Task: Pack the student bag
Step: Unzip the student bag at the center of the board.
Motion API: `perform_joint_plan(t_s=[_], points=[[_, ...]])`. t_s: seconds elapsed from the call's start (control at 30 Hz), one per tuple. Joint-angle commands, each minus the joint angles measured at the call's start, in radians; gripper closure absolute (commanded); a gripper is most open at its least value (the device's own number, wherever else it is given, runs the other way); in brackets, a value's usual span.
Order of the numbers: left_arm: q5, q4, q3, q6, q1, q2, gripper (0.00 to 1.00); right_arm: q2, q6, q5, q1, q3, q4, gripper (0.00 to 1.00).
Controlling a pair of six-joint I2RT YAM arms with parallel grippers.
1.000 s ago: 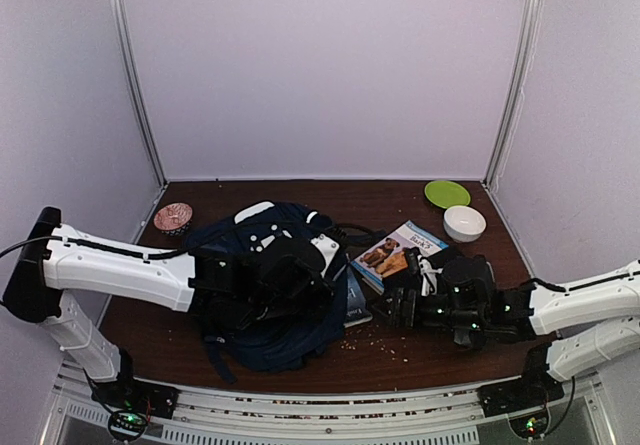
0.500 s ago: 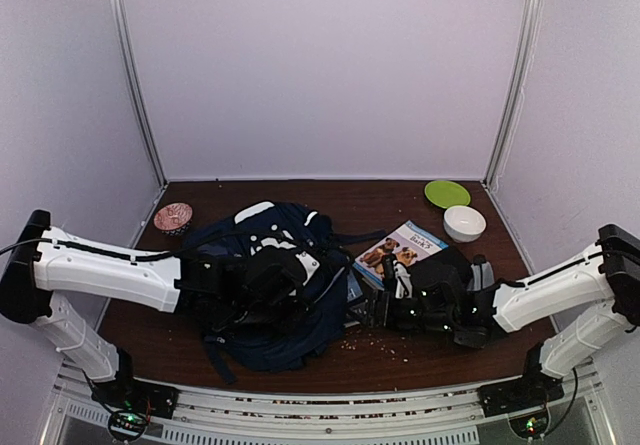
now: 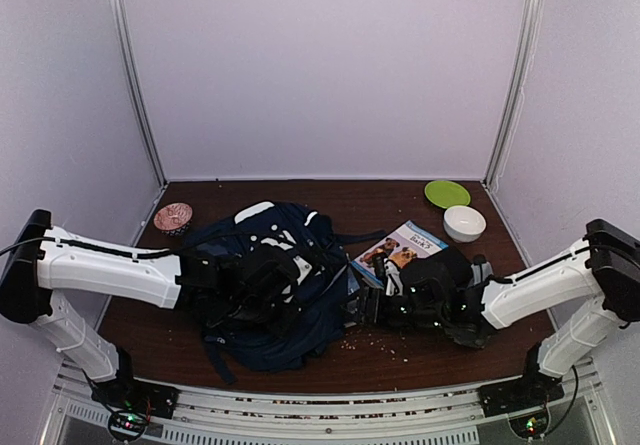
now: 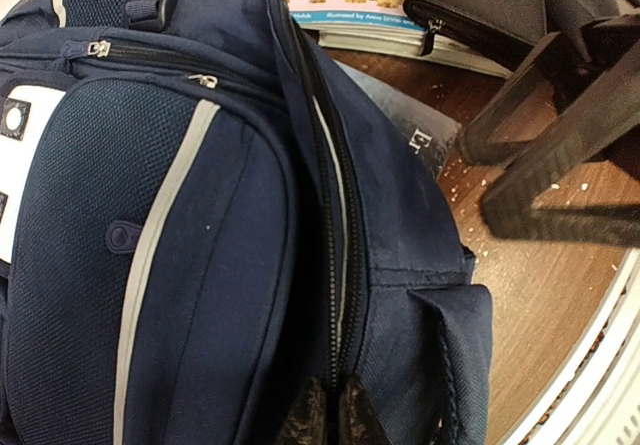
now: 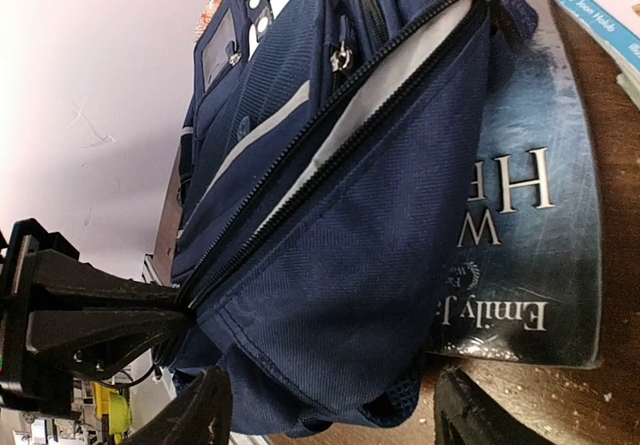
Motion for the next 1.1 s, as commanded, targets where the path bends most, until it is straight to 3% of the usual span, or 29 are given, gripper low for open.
perform_joint_plan(t_s=[0.0,0.13,0.2,0.37,0.47,0.63,1.07], points=[[0.027,0.072,0.003,-0.002,0.024,-0.045,0.89,0.072,0.004,-0.050,0.003,0.079,0.014,0.31],[0.032,0.067,0.014,0.007,0.025,-0.048,0.92,0.154,0.004,-0.088,0.003,0.169,-0.026,0.35],[0.034,0.068,0.014,0.006,0.025,-0.049,0.90,0.177,0.005,-0.097,0.004,0.179,-0.040,0.44],[0.044,0.083,-0.009,0.002,0.026,-0.082,0.53,0.168,-0.015,-0.066,0.004,0.134,-0.090,0.82],[0.062,0.096,-0.019,0.003,0.037,-0.097,0.38,0.151,-0.027,-0.047,0.001,0.086,-0.109,1.00],[0.085,0.092,0.015,0.022,0.060,-0.067,0.34,0.144,-0.039,-0.036,0.000,0.047,-0.110,1.00],[0.247,0.048,0.157,0.078,0.066,0.123,0.35,0.138,-0.043,-0.041,0.000,0.021,-0.065,1.00]])
